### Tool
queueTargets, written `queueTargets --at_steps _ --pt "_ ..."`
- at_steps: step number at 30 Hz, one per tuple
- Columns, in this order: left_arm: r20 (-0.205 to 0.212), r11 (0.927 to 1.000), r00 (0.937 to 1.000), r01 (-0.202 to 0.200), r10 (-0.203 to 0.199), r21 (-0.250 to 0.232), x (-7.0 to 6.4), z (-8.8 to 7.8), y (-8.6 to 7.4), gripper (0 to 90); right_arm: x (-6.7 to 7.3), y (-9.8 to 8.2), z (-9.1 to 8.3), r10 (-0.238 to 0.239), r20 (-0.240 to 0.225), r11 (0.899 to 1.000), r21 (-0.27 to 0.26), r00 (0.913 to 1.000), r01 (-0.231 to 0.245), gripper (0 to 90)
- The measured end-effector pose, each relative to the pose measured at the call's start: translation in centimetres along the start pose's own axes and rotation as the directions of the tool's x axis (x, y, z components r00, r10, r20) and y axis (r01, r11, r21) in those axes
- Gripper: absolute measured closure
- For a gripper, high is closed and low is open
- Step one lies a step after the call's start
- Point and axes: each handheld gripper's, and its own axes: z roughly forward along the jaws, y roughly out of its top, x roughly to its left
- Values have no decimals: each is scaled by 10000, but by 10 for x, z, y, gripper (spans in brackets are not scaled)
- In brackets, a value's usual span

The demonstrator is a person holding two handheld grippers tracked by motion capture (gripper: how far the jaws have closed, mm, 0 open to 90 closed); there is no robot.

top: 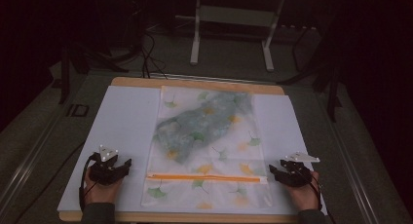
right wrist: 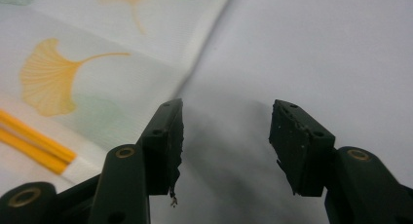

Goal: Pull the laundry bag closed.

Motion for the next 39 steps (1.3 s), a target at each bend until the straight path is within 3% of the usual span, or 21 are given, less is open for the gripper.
queueTargets --at_steps 4,8,30,39 --pt "312 9994 9995 5 6 -343 -1 -7 0 481 1 1 -2 -48 -47 10000 -42 10000 48 469" --pt "947 9994 9955 70 -37 -340 1 -11 -2 512 8 2 -2 -614 -347 9979 197 9975 621 481" --pt "1256 9997 9919 -166 185 -160 1 -10 -1 500 27 16 -5 -1374 -604 9905 -55 9887 1374 512" --pt "1482 9985 9874 -540 552 -117 -5 -11 -1 506 35 20 -1 -1583 -885 9874 -101 9834 1580 509"
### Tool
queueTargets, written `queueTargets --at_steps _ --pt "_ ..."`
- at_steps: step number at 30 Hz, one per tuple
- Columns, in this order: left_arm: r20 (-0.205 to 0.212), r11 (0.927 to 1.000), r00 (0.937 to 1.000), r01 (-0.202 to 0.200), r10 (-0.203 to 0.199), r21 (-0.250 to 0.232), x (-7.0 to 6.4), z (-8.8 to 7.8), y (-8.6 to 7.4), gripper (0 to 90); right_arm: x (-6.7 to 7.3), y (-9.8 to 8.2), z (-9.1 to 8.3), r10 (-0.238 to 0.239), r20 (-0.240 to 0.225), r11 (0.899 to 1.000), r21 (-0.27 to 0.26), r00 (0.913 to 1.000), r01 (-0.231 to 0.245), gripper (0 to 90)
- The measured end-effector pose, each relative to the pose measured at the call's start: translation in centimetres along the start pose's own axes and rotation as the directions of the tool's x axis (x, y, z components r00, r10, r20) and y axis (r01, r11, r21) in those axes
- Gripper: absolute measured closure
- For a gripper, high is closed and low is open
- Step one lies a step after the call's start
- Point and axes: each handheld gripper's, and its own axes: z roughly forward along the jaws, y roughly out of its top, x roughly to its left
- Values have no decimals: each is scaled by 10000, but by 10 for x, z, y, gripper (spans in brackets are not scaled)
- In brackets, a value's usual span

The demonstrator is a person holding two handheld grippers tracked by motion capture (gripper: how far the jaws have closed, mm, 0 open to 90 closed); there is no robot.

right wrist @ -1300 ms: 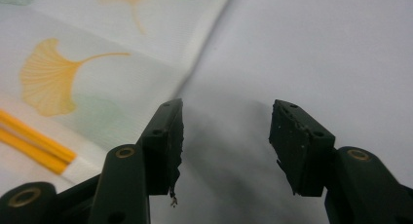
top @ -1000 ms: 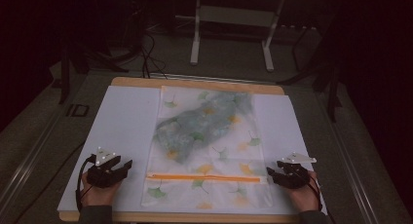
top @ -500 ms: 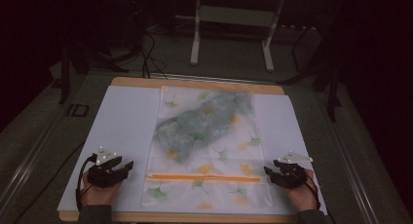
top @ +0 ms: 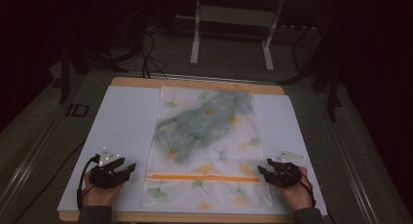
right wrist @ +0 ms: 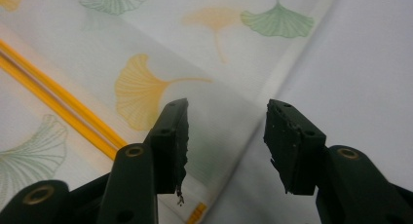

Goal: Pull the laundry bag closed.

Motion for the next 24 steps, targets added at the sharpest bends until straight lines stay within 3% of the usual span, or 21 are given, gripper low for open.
queueTargets --at_steps 8,11,24 --pt "35 10000 10000 -3 3 11 -1 -1 0 516 9 3 4 -216 -228 9998 51 9995 217 507" --pt "-38 9996 9998 217 -216 156 0 -2 -2 517 12 5 5 -289 -279 9996 33 9992 290 508" --pt "-50 9998 9999 92 -92 191 -3 -4 -3 531 25 12 12 -691 -613 9975 112 9957 699 509"
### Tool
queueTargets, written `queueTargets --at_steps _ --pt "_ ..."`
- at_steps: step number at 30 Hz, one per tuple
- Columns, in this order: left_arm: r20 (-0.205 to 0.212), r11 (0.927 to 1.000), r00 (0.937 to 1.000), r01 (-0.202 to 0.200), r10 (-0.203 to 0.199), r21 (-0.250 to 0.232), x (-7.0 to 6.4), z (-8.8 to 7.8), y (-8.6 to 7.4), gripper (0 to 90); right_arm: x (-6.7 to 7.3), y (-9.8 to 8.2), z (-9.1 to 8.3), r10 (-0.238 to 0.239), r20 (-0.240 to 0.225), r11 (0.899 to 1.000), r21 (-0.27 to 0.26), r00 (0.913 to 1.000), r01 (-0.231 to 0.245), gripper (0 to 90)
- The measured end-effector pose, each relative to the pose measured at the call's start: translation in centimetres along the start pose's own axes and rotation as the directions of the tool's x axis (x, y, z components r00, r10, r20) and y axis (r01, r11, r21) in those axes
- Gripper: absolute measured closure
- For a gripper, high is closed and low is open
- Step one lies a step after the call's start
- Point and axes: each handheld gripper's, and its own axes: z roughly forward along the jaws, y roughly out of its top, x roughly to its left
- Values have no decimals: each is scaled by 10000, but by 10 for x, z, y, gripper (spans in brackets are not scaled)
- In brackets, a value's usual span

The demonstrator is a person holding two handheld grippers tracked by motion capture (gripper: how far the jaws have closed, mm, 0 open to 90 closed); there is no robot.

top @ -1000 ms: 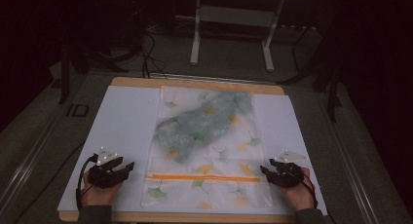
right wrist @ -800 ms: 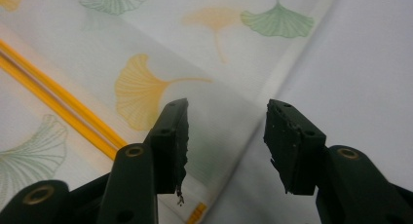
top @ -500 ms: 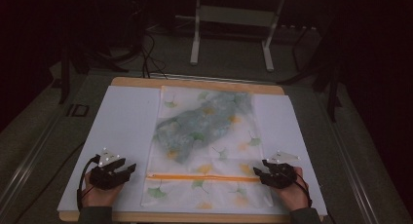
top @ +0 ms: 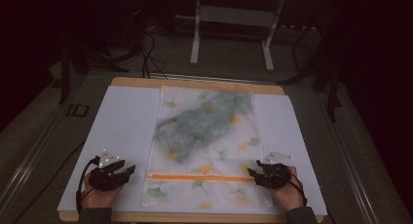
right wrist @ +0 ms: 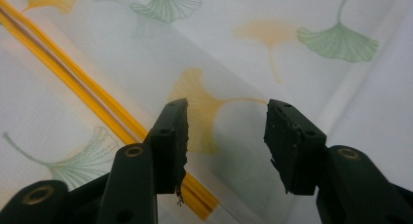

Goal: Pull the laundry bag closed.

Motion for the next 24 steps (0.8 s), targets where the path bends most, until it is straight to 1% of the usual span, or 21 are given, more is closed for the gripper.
queueTargets --at_steps 3,7,10,13,14,15,18,19,21,23,24 --pt "41 10000 10000 28 -27 -25 0 -1 0 537 2 2 2 -104 -57 9999 21 9999 105 508" --pt "25 9999 9999 114 -114 -6 1 -2 -1 546 10 7 6 -350 -208 9994 63 9992 351 503" --pt "-3 9999 9999 126 -126 75 1 -1 -2 560 14 10 9 -389 -475 9991 140 9981 396 495" --pt "11 9999 10000 94 -94 92 1 -2 -2 567 18 13 12 -491 -524 9987 141 9974 499 494" --pt "24 9999 10000 64 -64 99 1 -2 -3 568 21 16 15 -635 -577 9977 189 9963 647 493" --pt "25 9999 10000 57 -57 97 1 -2 -3 568 21 16 15 -635 -577 9977 189 9963 647 493" --pt "29 9999 10000 73 -73 136 1 -2 -3 573 25 21 18 -843 -648 9962 181 9943 857 490" --pt "59 9998 10000 76 -77 172 1 -2 -4 575 27 25 20 -941 -743 9954 107 9928 951 485" --pt "53 9998 9999 95 -96 148 0 -3 -4 575 29 27 22 -926 -885 9956 57 9918 934 483" --pt "78 9999 9999 109 -110 114 0 -4 -4 576 29 29 24 -979 -926 9951 30 9909 986 483" --pt "75 9999 9999 135 -136 92 0 -5 -5 576 31 31 27 -972 -1067 9952 22 9895 980 483"
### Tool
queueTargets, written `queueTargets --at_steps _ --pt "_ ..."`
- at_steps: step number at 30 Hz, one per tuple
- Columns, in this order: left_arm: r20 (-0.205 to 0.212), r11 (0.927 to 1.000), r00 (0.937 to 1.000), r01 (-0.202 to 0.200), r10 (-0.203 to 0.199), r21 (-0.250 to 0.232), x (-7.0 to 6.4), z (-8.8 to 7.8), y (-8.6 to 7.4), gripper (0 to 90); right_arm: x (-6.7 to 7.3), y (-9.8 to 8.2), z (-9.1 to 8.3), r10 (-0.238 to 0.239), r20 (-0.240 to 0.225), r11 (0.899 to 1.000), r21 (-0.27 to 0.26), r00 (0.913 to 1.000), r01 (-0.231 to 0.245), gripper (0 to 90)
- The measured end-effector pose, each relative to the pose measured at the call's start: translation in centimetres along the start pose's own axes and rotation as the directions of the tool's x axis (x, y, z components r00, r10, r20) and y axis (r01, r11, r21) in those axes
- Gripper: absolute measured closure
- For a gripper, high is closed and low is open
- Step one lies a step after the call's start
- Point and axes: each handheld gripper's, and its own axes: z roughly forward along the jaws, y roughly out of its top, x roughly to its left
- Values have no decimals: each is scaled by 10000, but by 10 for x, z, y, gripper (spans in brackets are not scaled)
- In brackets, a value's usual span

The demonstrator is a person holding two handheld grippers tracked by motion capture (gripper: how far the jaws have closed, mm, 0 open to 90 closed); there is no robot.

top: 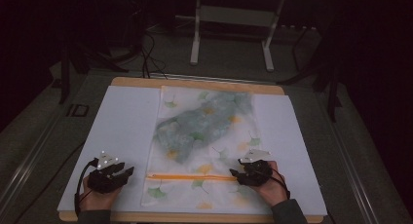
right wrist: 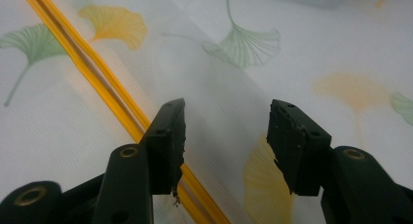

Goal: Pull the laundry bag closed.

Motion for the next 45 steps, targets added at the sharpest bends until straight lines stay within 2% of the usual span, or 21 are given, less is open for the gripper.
queueTargets --at_steps 11,12,19,29,32,36,45 --pt "-28 10000 10000 -14 14 46 -1 0 1 548 10 17 13 -403 -412 9992 -25 9983 402 480" --pt "-26 10000 10000 17 -17 77 0 1 1 537 11 21 14 -464 -600 9989 -80 9971 460 477" --pt "-58 9999 10000 9 -8 124 0 0 1 498 18 36 19 -806 -795 9967 -97 9936 801 465" --pt "-73 10000 10000 22 -21 65 0 0 1 505 33 58 32 -1499 -1189 9886 -10 9815 1509 472" --pt "-115 10000 9999 -46 46 83 -1 0 2 505 37 62 36 -1590 -1320 9871 -50 9784 1598 472" --pt "-89 9999 9999 -78 79 101 -1 -1 2 514 42 65 39 -1503 -1508 9886 -269 9771 1479 471" --pt "-65 9997 9998 -192 193 139 -2 -1 3 520 52 74 47 -1713 -1747 9851 -430 9696 1663 472"
